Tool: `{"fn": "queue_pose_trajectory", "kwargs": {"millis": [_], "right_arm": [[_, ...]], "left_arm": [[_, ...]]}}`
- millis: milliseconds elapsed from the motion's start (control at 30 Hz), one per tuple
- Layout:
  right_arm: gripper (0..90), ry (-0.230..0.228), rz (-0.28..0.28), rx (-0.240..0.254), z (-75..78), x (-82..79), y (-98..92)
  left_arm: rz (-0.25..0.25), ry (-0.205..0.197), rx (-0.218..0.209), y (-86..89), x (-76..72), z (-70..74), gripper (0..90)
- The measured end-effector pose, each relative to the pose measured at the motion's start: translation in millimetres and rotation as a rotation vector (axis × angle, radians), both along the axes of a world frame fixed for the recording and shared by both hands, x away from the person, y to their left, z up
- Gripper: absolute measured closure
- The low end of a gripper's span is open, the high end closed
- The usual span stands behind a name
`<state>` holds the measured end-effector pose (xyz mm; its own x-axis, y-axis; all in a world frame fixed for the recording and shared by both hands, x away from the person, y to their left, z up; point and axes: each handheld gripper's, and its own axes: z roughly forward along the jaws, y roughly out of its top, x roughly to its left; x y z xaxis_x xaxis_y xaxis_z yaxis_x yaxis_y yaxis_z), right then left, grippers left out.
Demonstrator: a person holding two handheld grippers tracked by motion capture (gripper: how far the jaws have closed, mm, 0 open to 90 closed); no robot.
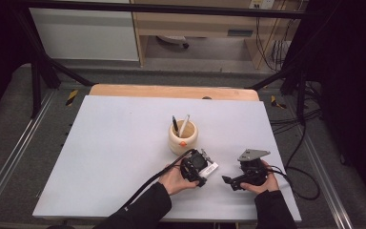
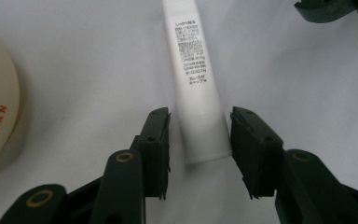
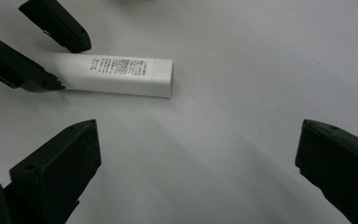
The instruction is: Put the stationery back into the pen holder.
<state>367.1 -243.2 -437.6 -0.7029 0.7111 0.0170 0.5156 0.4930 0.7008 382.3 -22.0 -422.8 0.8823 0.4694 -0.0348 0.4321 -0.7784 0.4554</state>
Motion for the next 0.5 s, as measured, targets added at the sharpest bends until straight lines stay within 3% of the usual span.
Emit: {"fn": "queue_pose_trajectory", "kwargs": {"millis": [500], "right_arm": [[1.1,0.004,0.008,0.004,0.7,-0.3,-0.1]], "left_arm": [[0.007,0.021,0.044,-7.4,1.1,-1.9,65.3]]}}
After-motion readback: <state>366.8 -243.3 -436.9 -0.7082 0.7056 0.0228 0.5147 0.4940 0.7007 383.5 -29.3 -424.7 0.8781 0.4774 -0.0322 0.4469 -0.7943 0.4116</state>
